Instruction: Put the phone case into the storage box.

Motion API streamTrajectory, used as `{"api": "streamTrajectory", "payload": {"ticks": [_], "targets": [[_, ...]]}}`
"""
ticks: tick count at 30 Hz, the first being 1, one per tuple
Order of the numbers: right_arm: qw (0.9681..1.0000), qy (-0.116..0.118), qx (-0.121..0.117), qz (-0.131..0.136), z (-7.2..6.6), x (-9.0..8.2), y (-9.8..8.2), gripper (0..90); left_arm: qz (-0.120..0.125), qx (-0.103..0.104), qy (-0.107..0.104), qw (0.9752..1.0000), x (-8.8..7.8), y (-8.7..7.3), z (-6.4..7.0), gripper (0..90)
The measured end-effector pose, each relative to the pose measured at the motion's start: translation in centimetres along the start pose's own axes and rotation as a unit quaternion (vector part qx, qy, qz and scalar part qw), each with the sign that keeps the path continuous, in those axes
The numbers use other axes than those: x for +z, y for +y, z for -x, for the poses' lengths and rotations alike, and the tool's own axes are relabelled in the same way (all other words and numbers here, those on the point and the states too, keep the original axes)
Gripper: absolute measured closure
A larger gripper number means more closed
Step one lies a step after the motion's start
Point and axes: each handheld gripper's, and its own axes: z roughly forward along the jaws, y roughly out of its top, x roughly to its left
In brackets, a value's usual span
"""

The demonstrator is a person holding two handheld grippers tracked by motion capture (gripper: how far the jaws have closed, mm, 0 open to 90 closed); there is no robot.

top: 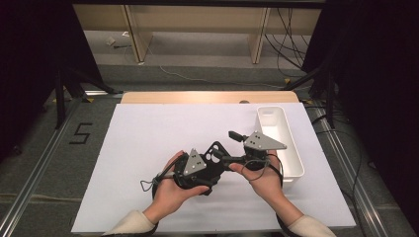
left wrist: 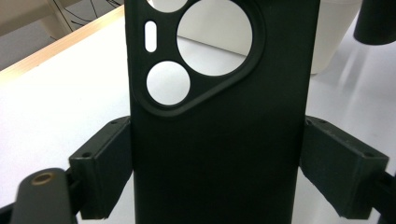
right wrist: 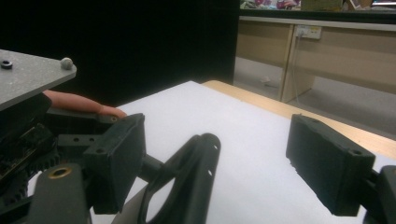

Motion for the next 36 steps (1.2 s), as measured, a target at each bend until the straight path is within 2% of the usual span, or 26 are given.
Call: {"api": "streamTrajectory", "payload": {"ticks": [10, 18, 25, 36], "targets": [[0.9999, 0.0, 0.004, -0.011, -0.12, 0.71, -0.14, 27.4, 0.004, 0.003, 0.0, 1.0, 0.15, 0.18, 0.35, 14.5], [0.9997, 0.001, 0.008, -0.023, -0.28, 0.97, -0.3, 38.2, 0.007, 0.008, 0.0, 0.9999, 0.16, 0.25, 0.47, 14.6], [0.9995, 0.001, 0.011, -0.031, -0.25, 1.02, -0.48, 46.3, 0.01, 0.005, 0.002, 0.9999, 0.06, 0.3, 0.39, 14.6], [0.9987, 0.013, 0.028, -0.04, -0.22, 1.04, -0.56, 59.2, 0.011, 0.005, 0.001, 0.9999, 0.1, 0.29, 0.49, 14.5]]}}
